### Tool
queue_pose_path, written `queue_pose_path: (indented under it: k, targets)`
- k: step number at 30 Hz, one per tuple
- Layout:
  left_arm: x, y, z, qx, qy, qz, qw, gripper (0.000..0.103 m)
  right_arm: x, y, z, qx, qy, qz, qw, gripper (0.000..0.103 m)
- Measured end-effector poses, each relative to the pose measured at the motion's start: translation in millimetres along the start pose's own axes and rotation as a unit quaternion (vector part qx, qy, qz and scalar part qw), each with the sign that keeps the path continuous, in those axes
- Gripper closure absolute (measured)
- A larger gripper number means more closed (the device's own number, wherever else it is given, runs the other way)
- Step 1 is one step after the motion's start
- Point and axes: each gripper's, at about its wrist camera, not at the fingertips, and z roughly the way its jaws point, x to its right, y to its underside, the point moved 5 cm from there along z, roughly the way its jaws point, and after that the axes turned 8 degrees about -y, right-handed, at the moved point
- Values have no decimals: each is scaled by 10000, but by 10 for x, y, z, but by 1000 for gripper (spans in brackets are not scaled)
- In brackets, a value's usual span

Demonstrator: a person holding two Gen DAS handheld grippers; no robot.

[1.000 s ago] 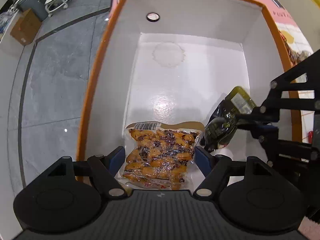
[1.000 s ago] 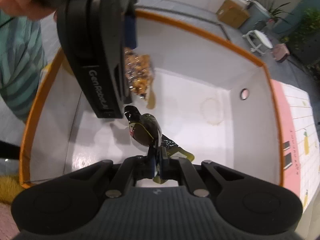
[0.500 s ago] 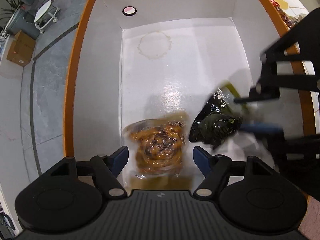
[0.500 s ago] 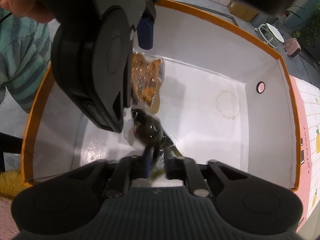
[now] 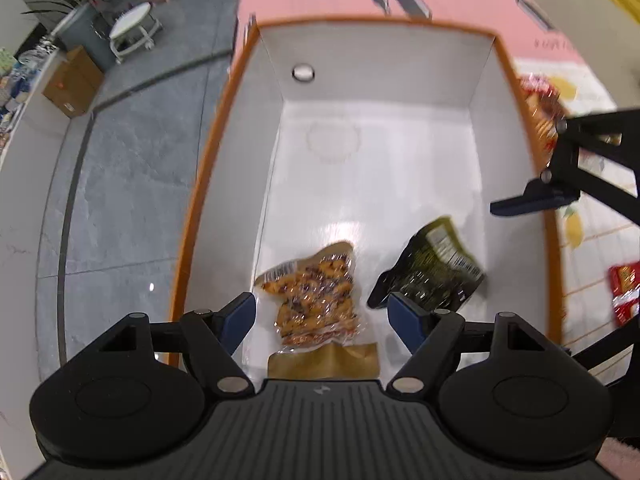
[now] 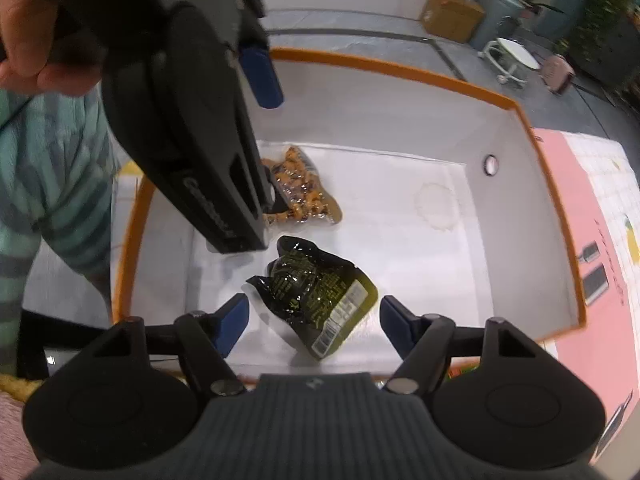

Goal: Organize snacks
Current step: 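Withdraw both open grippers from the box back toward the snacks, then close right gripper on the red-and-silver bag while left gripper grasps the long white package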

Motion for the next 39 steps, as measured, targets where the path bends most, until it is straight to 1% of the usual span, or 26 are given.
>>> queue_pose_path:
  k: [6,11,13,17,20,22,24,26,28,31,34,35,36,37,38,39]
  targets:
    - [66,-9,-339,525,28,-376,9979,15,-65,123,-323,433,240,395,9980,33]
    - [234,22,-654,985,96,-528,9937,15,-106,291,-669,900,399,904,9910,33]
    - [341,56,-778,1199,164,-526,9913,15,-120,387,-805,1117,492,1162,9857,33]
    - [617,134,-1015,1646,407,-478,9844,15,-138,661,-1043,1571,740,1735,9694,33]
    - [866,210,-1113,1869,695,-386,9792,15,-150,990,-1135,1701,914,2227,9556,33]
    - [1056,260,-1127,1924,816,-296,9775,15,-153,1246,-1154,1703,975,2655,9439,33]
    - [1241,302,-1104,1935,926,-125,9767,15,-172,1522,-1159,1707,963,3110,9300,33]
    - [1435,348,-1035,1852,1026,22,9773,15,-208,1820,-1130,1637,1002,3485,9174,33]
    - [1589,388,-921,1734,1044,79,9793,15,-263,2062,-1081,1479,1097,3714,9101,33]
    - [1776,443,-682,1458,1088,88,9833,16,-338,2381,-987,1225,1176,4120,8952,33]
    - [1904,543,-432,1149,1042,46,9879,17,-379,2604,-876,940,1167,4546,8780,32]
    - [1938,555,-319,1010,1027,64,9895,17,-384,2658,-833,800,1166,4656,8736,28]
    - [1947,587,-255,902,1006,72,9908,17,-386,2710,-794,668,1173,4718,8713,18]
    - [1958,597,-151,746,936,61,9928,17,-389,2729,-763,522,1194,4743,8707,12]
    - [1960,624,-97,650,875,29,9940,17,-383,2748,-708,340,1215,4761,8703,8]
    - [1956,636,-61,603,845,-9,9946,17,-377,2795,-645,146,1185,4795,8694,8]
